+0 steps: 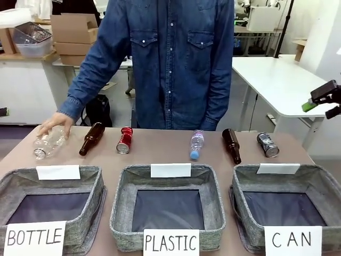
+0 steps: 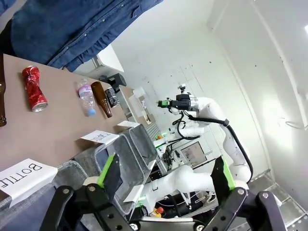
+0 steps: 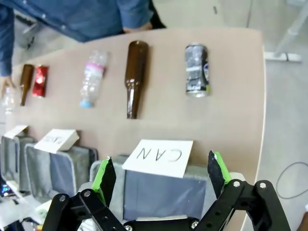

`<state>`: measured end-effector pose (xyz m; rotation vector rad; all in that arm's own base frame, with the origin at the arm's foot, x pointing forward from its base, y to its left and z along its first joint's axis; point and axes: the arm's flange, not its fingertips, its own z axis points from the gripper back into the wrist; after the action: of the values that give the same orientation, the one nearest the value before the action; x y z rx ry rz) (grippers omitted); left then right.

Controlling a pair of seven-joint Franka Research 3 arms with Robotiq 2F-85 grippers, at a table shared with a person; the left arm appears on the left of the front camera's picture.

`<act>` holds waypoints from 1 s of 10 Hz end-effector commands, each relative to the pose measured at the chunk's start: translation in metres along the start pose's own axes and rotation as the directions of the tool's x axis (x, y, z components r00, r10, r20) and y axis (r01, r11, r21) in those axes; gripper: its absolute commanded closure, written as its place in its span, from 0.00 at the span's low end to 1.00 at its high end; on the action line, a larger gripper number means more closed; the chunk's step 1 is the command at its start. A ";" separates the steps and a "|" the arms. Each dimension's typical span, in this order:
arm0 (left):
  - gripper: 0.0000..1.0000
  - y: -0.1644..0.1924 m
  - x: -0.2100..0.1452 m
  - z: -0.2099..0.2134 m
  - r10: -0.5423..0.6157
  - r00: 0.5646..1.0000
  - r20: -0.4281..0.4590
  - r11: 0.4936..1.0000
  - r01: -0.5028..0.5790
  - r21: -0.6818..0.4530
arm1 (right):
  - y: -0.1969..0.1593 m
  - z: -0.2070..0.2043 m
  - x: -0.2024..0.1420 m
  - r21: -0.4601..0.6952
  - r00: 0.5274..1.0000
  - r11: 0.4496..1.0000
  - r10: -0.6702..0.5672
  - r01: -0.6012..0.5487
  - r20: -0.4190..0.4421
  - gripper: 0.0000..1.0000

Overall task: Sort the can waste into the basket.
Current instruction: Pick up the can waste from the table and place it in the right Fabric basket.

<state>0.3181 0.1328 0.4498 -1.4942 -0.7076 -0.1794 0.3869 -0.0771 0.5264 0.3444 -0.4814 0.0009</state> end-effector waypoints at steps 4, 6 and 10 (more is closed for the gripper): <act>0.00 0.000 0.000 -0.001 -0.026 1.000 0.013 0.999 0.026 -0.020 | -0.003 -0.113 0.093 -0.231 0.991 0.970 0.041 -0.070 -0.126 0.00; 0.00 0.000 0.000 -0.001 -0.026 1.000 0.013 0.999 0.026 -0.020 | -0.015 -0.168 0.109 -0.267 0.980 0.961 0.021 -0.075 -0.200 0.00; 0.00 0.000 0.000 -0.001 -0.026 1.000 0.013 0.999 0.026 -0.020 | -0.026 -0.253 0.117 -0.218 0.947 0.974 -0.013 -0.060 -0.320 0.00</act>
<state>0.3185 0.1332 0.4489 -1.4952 -0.7091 -0.1794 0.5951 -0.0328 0.3561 0.1017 -0.1912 0.0529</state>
